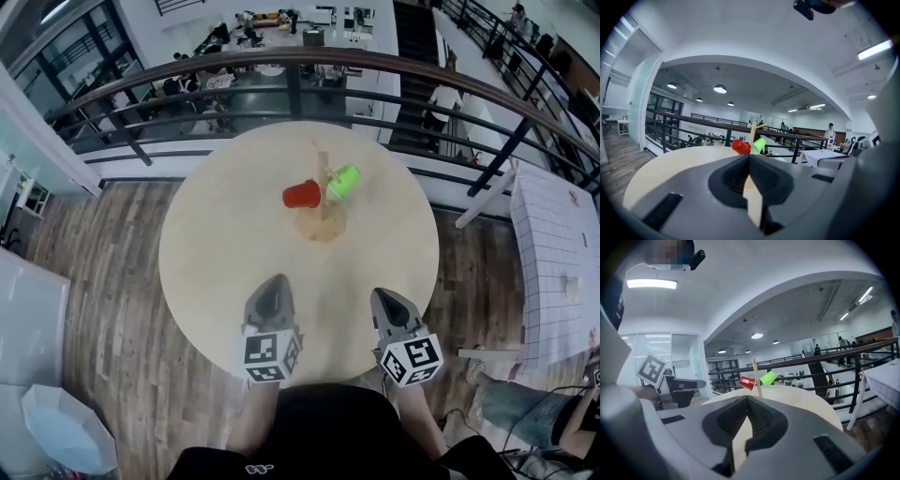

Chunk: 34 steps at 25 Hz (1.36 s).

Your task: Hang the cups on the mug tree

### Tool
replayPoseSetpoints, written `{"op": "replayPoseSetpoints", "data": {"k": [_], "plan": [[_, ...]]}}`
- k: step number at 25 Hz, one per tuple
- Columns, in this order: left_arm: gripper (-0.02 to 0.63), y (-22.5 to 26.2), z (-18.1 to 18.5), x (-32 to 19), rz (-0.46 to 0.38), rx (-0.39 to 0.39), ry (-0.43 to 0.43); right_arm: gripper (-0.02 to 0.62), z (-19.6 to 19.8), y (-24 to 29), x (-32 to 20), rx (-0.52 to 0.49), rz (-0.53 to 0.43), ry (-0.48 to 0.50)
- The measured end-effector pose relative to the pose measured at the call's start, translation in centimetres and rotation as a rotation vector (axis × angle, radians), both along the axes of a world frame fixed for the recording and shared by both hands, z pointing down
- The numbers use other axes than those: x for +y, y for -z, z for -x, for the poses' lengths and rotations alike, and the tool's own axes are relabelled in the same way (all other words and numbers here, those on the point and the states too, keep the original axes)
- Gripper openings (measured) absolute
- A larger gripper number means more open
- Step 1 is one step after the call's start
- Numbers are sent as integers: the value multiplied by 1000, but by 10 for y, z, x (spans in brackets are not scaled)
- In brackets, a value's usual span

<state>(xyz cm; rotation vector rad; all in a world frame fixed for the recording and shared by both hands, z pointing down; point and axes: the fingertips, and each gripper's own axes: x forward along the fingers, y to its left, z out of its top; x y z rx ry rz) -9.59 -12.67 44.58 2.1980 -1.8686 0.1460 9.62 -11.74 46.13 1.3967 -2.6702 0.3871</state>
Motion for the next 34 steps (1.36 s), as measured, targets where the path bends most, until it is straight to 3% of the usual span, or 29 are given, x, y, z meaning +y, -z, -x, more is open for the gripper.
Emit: {"op": "replayPoseSetpoints", "data": {"k": [34], "plan": [[12,-17,-16,-2,41,-7,-47,9,10,-3,-2,-23,12,45]]}}
